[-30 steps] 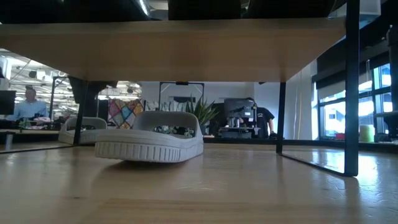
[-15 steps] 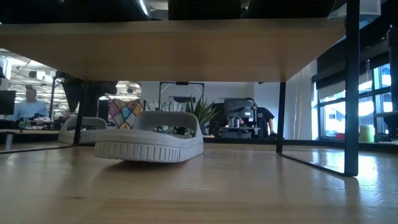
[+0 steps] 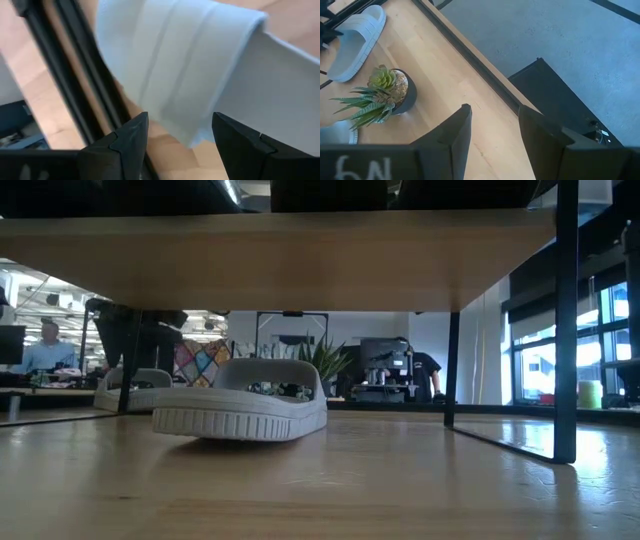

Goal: Pick and place slides into the shelf
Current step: Put the white slide under the shelf

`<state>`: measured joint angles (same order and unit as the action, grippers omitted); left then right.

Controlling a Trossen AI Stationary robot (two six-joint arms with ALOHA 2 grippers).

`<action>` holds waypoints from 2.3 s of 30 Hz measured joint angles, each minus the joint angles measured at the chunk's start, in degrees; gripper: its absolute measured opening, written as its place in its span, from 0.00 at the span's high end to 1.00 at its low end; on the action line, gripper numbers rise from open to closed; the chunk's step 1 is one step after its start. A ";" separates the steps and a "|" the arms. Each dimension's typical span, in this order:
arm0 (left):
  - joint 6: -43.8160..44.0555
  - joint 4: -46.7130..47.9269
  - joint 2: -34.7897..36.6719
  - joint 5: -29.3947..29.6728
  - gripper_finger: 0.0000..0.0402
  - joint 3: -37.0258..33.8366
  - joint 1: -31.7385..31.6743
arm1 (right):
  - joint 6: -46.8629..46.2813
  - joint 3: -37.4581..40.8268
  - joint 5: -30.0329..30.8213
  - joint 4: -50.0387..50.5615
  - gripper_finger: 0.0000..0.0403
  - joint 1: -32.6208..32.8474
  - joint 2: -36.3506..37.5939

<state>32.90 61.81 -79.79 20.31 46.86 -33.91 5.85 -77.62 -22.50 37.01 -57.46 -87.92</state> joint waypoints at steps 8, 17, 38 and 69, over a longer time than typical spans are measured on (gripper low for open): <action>-0.22 -0.78 0.00 2.09 0.54 -1.56 -0.04 | 0.63 0.00 0.00 0.01 0.59 0.00 0.00; -0.48 -3.26 0.00 2.38 0.68 -3.83 -0.02 | 0.66 0.00 0.00 0.03 0.59 -0.01 0.00; -3.56 -0.77 0.63 5.46 0.97 0.04 -0.03 | 0.87 0.00 0.00 0.07 0.59 -0.01 0.00; -13.89 23.05 0.72 11.64 0.99 50.53 9.57 | 3.67 0.00 0.00 0.28 0.59 -0.01 0.00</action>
<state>19.01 84.86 -79.07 31.95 97.38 -24.34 9.52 -77.62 -22.50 37.30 -57.47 -87.92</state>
